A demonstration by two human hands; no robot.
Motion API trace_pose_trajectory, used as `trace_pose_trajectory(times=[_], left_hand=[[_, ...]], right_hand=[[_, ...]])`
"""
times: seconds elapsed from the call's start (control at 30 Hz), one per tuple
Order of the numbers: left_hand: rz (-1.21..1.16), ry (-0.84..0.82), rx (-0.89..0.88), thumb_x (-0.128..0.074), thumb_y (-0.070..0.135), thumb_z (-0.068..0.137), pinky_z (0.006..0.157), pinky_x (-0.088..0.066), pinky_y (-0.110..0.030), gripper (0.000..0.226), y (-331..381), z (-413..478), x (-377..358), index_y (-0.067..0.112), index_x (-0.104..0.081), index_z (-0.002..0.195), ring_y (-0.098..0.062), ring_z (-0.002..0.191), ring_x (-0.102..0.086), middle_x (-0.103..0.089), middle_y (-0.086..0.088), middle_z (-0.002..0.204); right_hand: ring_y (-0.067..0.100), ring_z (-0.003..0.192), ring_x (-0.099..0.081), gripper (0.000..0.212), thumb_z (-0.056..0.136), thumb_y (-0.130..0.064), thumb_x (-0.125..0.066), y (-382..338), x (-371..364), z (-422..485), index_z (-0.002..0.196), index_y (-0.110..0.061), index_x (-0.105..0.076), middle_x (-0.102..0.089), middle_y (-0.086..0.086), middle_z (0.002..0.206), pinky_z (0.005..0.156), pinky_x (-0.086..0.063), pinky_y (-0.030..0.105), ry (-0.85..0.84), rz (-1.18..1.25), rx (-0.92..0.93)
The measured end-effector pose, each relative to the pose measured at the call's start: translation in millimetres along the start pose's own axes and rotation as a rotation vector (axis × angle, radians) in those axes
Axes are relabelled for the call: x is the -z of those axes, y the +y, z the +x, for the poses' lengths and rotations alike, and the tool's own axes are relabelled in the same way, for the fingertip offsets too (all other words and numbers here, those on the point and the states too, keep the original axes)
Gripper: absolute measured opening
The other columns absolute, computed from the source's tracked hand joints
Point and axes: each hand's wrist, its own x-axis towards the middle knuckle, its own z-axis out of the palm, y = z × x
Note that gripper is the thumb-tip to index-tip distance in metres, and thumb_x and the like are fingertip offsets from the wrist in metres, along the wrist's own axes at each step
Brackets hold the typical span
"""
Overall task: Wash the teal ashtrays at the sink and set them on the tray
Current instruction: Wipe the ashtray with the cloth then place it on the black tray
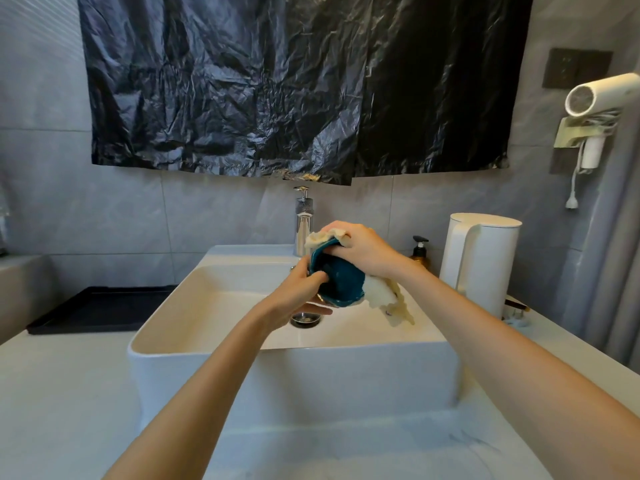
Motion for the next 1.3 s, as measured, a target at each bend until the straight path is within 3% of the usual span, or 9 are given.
trace_pose_trajectory(times=[0.1,0.23,0.43,0.53,0.73,0.83,1.07,1.17,1.3], left_hand=[[-0.046,0.173,-0.014,-0.026,0.012,0.1,0.08,-0.058,-0.044,0.031,-4.4,2.2,-6.6,0.017,-0.038,0.128,-0.029,0.107,-0.06,-0.052,-0.013,0.127],[-0.139,0.299,0.037,-0.028,0.009,0.097,0.075,-0.058,-0.048,0.03,-13.5,4.4,-8.1,0.012,-0.045,0.121,-0.032,0.097,-0.062,-0.057,-0.017,0.117],[-0.262,0.417,0.085,-0.029,0.008,0.093,0.068,-0.058,-0.042,0.028,-14.5,6.5,-5.3,0.004,-0.047,0.114,-0.027,0.08,-0.062,-0.06,-0.016,0.096],[-0.162,0.439,0.051,-0.03,0.01,0.093,0.074,-0.058,-0.043,0.03,-17.5,5.0,-1.2,0.006,-0.046,0.117,-0.027,0.088,-0.062,-0.06,-0.016,0.107],[0.034,0.406,-0.034,-0.033,0.018,0.092,0.086,-0.053,-0.052,0.02,-22.5,1.9,0.0,0.014,-0.04,0.111,-0.03,0.103,-0.057,-0.053,-0.009,0.111],[0.139,0.412,-0.08,-0.033,0.017,0.096,0.088,-0.05,-0.045,0.013,-21.5,1.0,-3.5,0.013,-0.04,0.106,-0.026,0.1,-0.054,-0.052,-0.007,0.107],[0.165,0.511,-0.211,-0.033,0.018,0.099,0.078,-0.045,-0.032,0.011,-21.6,-0.5,-6.0,0.013,-0.04,0.107,-0.019,0.093,-0.052,-0.053,-0.004,0.103],[0.059,0.537,-0.32,-0.034,0.015,0.099,0.083,-0.049,-0.031,0.012,-21.0,0.7,-5.2,0.012,-0.039,0.11,-0.018,0.096,-0.054,-0.052,0.003,0.097],[-0.032,0.383,-0.459,-0.04,0.003,0.097,0.076,-0.046,-0.007,0.03,-18.2,-1.0,-3.8,0.018,-0.03,0.121,-0.004,0.098,-0.052,-0.046,0.015,0.106]], right_hand=[[0.017,0.1,-0.058,0.024,0.09,-0.015,-0.059,-4.0,-12.9,0.6,0.111,-0.027,-0.06,-0.065,-0.003,0.11,0.089,-0.051,0.038,0.034,0.112,-0.027],[0.019,0.093,-0.061,0.027,0.081,-0.012,-0.06,-6.6,-41.6,-5.7,0.099,-0.032,-0.063,-0.068,-0.004,0.098,0.082,-0.054,0.043,0.31,0.277,-0.183],[0.014,0.102,-0.052,0.041,0.09,-0.011,-0.054,-11.6,-81.5,-18.8,0.125,-0.032,-0.051,-0.055,-0.001,0.118,0.09,-0.051,0.035,0.65,0.594,-0.28],[0.016,0.105,-0.053,0.035,0.093,-0.015,-0.055,-15.7,-93.4,-19.8,0.125,-0.029,-0.05,-0.055,0.002,0.12,0.091,-0.051,0.033,0.724,0.619,-0.315],[0.019,0.103,-0.055,0.032,0.089,-0.018,-0.062,4.5,-54.9,-10.8,0.118,-0.029,-0.056,-0.059,0.002,0.116,0.087,-0.049,0.035,0.346,0.16,-0.054],[0.019,0.103,-0.055,0.036,0.088,-0.01,-0.058,4.6,-41.1,-6.6,0.119,-0.03,-0.058,-0.059,0.002,0.116,0.089,-0.048,0.034,0.195,0.03,0.083],[0.014,0.103,-0.054,0.034,0.094,-0.028,-0.056,13.3,-32.9,-24.2,0.122,-0.038,-0.039,-0.055,-0.007,0.111,0.085,-0.05,0.027,0.092,0.223,-0.075],[0.013,0.103,-0.051,0.033,0.097,-0.038,-0.049,13.8,-28.2,-29.2,0.126,-0.028,-0.036,-0.052,-0.006,0.11,0.085,-0.042,0.027,-0.054,0.216,-0.219],[0.015,0.091,-0.059,0.025,0.098,-0.025,-0.049,4.8,-15.1,-29.2,0.121,-0.023,-0.038,-0.061,0.004,0.105,0.071,-0.048,0.019,0.083,0.229,-0.067]])
